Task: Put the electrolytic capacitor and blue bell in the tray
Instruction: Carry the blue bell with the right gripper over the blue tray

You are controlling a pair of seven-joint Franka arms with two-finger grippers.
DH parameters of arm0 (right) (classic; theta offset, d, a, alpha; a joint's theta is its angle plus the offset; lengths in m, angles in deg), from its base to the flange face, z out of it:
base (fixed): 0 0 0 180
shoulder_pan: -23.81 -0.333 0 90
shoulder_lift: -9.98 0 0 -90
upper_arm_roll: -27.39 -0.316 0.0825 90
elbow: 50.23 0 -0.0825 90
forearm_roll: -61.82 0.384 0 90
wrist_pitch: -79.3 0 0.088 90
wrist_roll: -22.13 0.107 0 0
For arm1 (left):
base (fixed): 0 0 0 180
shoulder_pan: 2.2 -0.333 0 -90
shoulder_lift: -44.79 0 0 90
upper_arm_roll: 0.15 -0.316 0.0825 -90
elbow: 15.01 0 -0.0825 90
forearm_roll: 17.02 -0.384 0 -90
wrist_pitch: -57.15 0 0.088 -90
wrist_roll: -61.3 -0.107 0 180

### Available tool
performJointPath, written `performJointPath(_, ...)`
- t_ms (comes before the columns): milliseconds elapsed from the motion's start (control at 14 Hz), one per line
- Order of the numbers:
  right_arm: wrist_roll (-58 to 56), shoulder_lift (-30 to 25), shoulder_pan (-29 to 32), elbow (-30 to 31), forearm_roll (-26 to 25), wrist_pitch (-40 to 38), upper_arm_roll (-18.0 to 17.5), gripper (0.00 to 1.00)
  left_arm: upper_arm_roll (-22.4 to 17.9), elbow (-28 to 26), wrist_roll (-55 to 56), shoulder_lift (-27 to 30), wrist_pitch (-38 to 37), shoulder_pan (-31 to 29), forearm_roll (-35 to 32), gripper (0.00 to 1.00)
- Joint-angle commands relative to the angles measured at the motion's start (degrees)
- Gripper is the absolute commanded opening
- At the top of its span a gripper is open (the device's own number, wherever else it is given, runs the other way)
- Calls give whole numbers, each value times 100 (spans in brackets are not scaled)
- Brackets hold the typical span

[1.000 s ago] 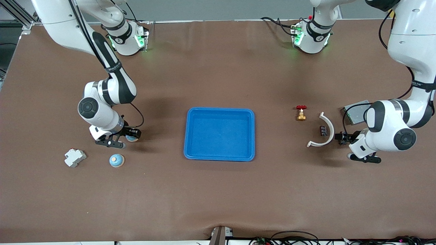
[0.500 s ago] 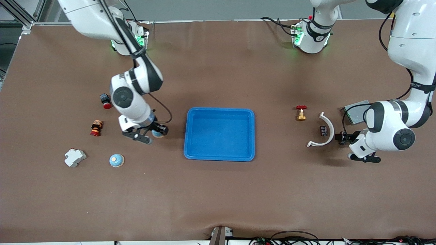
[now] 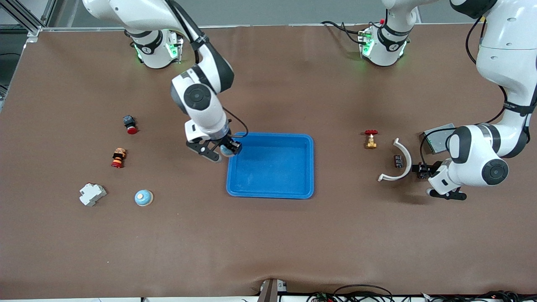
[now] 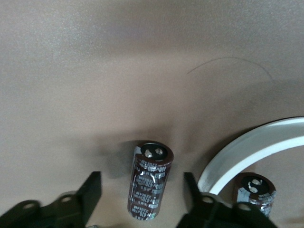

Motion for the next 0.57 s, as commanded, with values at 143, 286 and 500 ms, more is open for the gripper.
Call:
performJointPath(143,666,490,-377,-452,-10,22,69,0,23,-23,2,17,86,-39,-84,24)
performJointPath(286,806,710,-439,-575,-36,153,69,0,23,20,20,26,86,-30,-84,7)
performJointPath(500,825,957,-448,-585,-45,523,78,0,23,274,20,70,-1,5,-84,0)
